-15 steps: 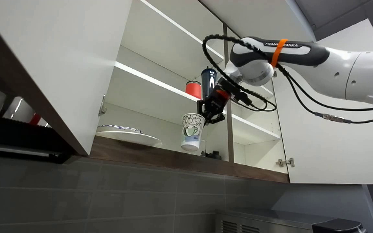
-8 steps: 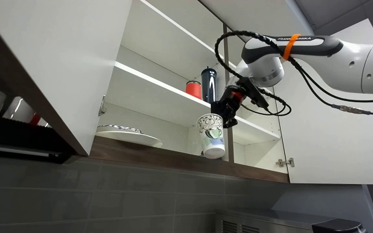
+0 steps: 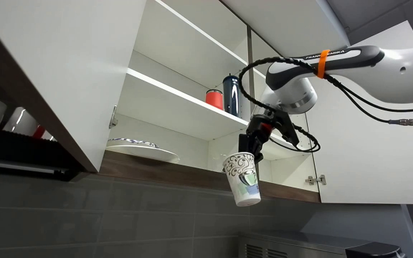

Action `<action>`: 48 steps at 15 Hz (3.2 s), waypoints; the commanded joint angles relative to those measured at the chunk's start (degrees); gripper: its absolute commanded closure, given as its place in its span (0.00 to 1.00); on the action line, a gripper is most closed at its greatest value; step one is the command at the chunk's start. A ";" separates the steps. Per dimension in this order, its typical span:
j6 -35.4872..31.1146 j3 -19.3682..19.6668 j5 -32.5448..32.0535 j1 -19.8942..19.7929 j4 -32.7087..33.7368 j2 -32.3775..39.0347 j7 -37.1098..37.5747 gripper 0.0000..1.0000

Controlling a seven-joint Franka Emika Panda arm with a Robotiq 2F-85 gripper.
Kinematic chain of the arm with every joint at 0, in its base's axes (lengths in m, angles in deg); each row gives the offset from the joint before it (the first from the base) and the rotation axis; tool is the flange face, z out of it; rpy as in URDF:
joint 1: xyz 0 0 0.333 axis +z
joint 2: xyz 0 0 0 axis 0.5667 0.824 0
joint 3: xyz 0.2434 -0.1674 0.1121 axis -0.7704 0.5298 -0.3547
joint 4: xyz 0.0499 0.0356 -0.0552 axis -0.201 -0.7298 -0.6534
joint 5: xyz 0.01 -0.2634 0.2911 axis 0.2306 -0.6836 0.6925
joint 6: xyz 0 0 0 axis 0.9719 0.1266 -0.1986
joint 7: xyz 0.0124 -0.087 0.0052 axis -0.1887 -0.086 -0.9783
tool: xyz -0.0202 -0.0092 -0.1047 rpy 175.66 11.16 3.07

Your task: Pick up the cup from the cabinet and put it on the counter

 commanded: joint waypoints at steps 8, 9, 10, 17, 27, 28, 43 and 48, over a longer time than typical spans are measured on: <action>-28.58 4.82 2.29 7.27 -35.24 -14.12 -14.91 0.99; -31.34 5.52 2.57 8.10 -38.34 -15.03 -15.42 0.99; -35.05 6.01 2.76 8.97 -41.60 -15.93 -16.20 0.99; -59.51 10.37 10.48 16.42 -62.88 -19.26 -22.72 0.99; -62.70 12.74 11.56 19.14 -63.56 -16.91 -22.57 0.96; -62.70 12.74 11.56 19.14 -63.56 -16.91 -22.57 0.99; -67.88 17.10 40.03 20.89 -51.75 9.73 -56.81 0.99; -69.39 16.85 44.65 19.90 -46.79 15.87 -60.16 0.99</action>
